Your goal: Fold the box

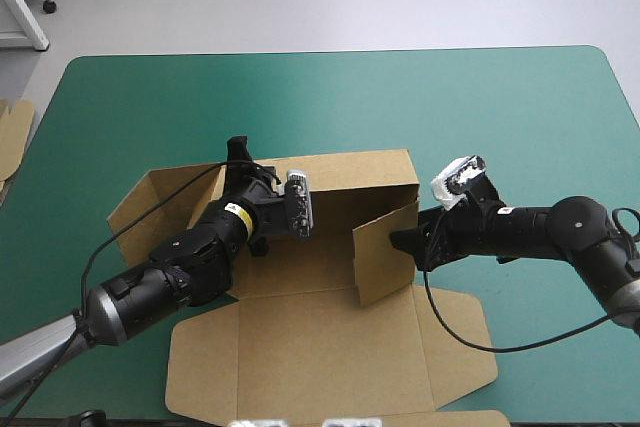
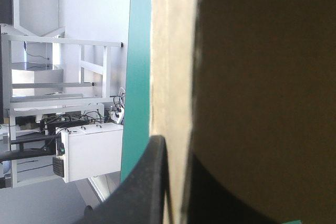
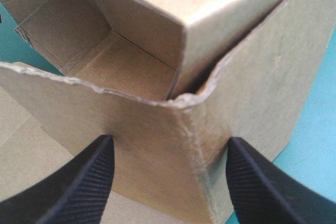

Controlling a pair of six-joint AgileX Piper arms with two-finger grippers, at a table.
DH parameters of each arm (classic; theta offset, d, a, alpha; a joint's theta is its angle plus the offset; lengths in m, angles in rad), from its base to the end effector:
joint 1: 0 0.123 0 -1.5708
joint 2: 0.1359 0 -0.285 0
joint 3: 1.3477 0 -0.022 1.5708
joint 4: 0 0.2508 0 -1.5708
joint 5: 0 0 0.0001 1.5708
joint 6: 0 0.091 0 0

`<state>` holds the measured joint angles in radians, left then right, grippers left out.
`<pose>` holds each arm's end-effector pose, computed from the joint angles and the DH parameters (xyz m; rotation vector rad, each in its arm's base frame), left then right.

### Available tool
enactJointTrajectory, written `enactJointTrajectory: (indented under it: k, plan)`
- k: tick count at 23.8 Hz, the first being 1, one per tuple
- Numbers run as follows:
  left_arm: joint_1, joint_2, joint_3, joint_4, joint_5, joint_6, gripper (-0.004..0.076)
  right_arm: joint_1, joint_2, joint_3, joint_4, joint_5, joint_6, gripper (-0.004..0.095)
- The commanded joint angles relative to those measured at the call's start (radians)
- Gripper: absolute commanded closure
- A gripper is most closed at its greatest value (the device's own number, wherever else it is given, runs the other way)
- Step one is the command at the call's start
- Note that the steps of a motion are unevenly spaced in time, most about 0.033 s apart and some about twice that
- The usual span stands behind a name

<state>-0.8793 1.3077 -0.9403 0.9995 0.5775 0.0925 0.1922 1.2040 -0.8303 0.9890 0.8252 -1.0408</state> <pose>0.2087 -0.1865 0.3106 1.5865 1.4822 0.5947 0.2154 0.0989 0.2980 -0.7878 2.1596 0.7599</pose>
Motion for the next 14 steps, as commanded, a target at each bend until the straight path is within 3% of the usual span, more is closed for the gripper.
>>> enactJointTrajectory:
  k: [1,14]
  plan:
    - [-0.006,0.003,0.001,-0.1,-0.016,-0.04,0.0738,0.005,-0.024,-0.024,0.056,-0.013,-0.012,0.0338]
    - [-0.006,0.053,0.001,-0.071,-0.016,-0.055,0.0738,0.005,-0.003,-0.024,0.008,-0.107,-0.012,0.0342]
